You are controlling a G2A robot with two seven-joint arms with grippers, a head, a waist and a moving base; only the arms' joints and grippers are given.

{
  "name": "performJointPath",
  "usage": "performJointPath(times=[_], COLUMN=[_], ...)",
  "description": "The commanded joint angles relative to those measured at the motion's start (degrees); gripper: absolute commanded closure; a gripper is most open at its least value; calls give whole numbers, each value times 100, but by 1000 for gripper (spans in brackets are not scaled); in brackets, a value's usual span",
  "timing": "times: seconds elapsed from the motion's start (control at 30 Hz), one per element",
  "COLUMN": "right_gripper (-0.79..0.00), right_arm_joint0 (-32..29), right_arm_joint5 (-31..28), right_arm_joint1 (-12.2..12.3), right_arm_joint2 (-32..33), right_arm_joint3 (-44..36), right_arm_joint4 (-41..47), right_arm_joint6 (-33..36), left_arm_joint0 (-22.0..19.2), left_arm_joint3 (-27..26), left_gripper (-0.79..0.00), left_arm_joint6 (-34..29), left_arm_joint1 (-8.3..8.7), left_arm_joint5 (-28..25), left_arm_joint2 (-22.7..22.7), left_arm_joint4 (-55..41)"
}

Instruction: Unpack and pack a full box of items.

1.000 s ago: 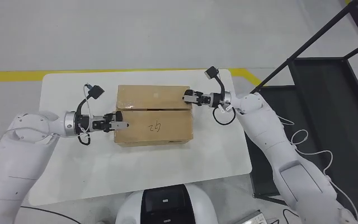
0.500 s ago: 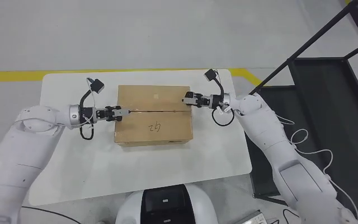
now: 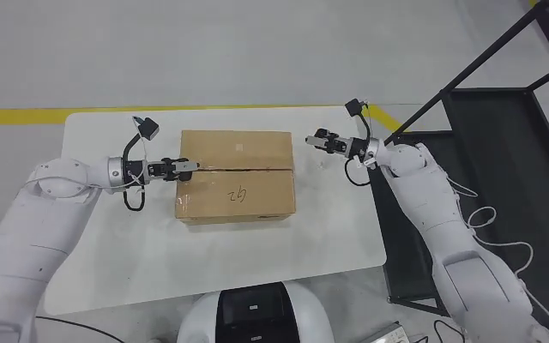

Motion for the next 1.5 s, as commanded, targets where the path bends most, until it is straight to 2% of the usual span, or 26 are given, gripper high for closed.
performJointPath(times=[0.0,0.1,0.2,0.37,0.67,0.73,0.77,0.8,0.9,1.33,1.47], right_gripper=[-785,-785,-785,-785,-785,-733,-757,-785,-785,-613,-640], right_arm_joint0=[-135,-431,-566,-725,-673,-632,-612,-601,-528,-13,147], right_arm_joint5=[59,38,211,634,935,1049,1105,1135,1265,1529,1646], right_arm_joint1=[64,115,180,203,166,156,148,141,98,-206,-310], right_arm_joint2=[104,188,167,5,-406,-485,-525,-550,-697,-1191,-1329], right_arm_joint3=[-26,-129,-146,-243,-190,-113,-76,-45,110,1017,1289], right_arm_joint4=[-561,-897,-1889,-3333,-5157,-5509,-5653,-5720,-6019,-6232,-6262], right_arm_joint6=[-287,-658,-933,-1793,-3027,-3253,-3354,-3419,-3562,-3888,-3836], left_arm_joint0=[0,0,0,0,0,0,0,0,0,0,0], left_arm_joint3=[0,0,0,0,0,0,0,0,0,0,0], left_gripper=[-785,-785,-785,-785,-785,-785,-785,-785,-785,-785,-785], left_arm_joint6=[0,0,0,0,0,0,0,0,0,0,0], left_arm_joint1=[0,0,0,0,0,0,0,0,0,0,0], left_arm_joint5=[0,0,0,0,0,0,0,0,0,0,0], left_arm_joint2=[0,0,0,0,0,0,0,0,0,0,0], left_arm_joint4=[0,0,0,0,0,0,0,0,0,0,0])
